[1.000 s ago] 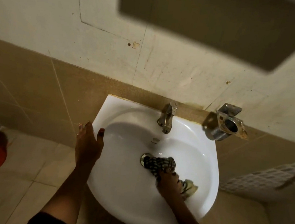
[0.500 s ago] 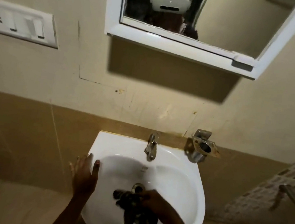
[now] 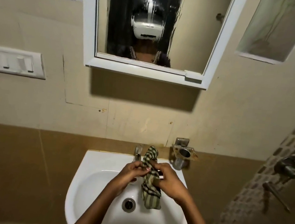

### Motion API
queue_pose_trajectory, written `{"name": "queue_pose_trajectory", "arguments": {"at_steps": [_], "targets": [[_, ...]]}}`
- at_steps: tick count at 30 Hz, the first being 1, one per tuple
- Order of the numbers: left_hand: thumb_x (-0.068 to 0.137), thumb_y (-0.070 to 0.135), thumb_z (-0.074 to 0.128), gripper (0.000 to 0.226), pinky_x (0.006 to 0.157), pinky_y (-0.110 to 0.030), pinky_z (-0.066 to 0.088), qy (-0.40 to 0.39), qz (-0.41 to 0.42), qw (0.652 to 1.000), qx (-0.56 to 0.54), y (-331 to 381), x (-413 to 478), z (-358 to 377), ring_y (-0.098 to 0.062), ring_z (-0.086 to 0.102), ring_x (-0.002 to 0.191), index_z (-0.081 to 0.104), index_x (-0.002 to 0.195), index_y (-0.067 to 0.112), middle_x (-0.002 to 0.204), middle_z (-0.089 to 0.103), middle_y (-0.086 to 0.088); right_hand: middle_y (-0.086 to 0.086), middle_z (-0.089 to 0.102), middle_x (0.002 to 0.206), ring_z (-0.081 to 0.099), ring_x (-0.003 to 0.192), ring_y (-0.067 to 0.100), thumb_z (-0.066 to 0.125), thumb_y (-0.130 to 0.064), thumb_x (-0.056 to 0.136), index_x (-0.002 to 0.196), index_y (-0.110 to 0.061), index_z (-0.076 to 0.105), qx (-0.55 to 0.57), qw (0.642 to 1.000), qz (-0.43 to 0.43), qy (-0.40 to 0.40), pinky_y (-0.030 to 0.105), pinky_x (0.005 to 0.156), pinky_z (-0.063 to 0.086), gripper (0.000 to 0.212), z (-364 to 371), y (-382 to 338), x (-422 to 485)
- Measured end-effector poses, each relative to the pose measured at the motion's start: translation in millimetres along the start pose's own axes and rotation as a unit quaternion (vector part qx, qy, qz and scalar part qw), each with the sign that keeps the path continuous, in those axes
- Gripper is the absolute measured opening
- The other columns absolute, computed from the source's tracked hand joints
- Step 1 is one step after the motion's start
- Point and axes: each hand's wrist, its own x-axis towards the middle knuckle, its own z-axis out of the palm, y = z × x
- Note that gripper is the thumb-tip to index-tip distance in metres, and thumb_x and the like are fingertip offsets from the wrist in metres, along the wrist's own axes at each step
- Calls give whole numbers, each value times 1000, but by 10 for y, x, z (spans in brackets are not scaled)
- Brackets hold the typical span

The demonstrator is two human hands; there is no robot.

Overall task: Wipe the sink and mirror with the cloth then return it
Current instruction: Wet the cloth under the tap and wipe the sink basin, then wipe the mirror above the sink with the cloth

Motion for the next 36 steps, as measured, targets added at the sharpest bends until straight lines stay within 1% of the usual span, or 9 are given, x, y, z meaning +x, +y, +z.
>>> {"name": "queue_pose_trajectory", "arguments": {"at_steps": [2,6,8,12,18,22,28,31,36], "targets": [[69,21,72,41,81,-26,52,-2,35,999,-33,12,12,26,-23,67,98,66,107,7,102,73,-11,4,50,110,55,95,17,72,-9,72,133,-24,44,-68,997,-7,32,27,83,52,69,-36,73,-1],[71,10,68,43,82,-31,54,-47,26,993,-104,74,6,25,-28,67,97,62,112,2,105,70,-18,-2,51,88,49,69,9,87,-19,60,114,-25,53,21,996,39,73,23,60,43,64,-139,118,-44],[71,11,66,34,78,-28,53,-73,9,993,-95,142,-8,14,-22,67,88,63,105,7,99,68,-15,-1,52,103,50,81,7,85,-32,62,113,-28,55,47,996,39,61,19,67,43,59,-185,141,-57],[74,9,63,34,78,-26,54,-115,-5,989,-96,378,-15,17,-17,68,85,62,108,10,94,71,-7,4,55,125,59,107,15,82,-58,51,125,-27,49,167,985,46,-9,28,87,53,86,-144,105,-63],[79,15,66,18,78,-25,48,-119,10,987,103,777,110,-24,-16,60,87,59,95,17,87,64,1,13,69,115,64,108,26,74,-17,76,119,-11,58,319,947,13,-50,40,98,49,46,53,-54,-47],[63,23,82,35,59,-25,39,13,45,936,349,1041,232,-124,-14,51,74,55,85,23,77,54,5,19,68,115,63,109,32,65,-18,84,113,-3,64,347,934,34,-82,45,101,46,33,16,-107,-9],[63,17,84,42,57,-9,41,93,207,940,255,1526,293,-25,-4,53,66,60,98,23,83,59,6,25,69,108,66,100,35,68,-9,77,115,5,57,448,894,16,-22,40,85,55,42,-447,-411,138],[76,19,74,22,64,-11,47,198,355,876,261,2132,354,-20,-7,60,73,60,93,21,92,66,3,19,74,94,71,86,30,62,-9,82,107,4,61,413,902,-67,108,36,72,59,28,-812,-899,185],[84,11,57,12,77,-30,52,328,573,673,333,3461,332,-22,-20,60,89,58,96,10,101,59,-7,5,70,93,64,86,21,54,-24,84,87,-22,62,245,855,-224,399,34,80,50,9,-1533,-1990,360]]}}
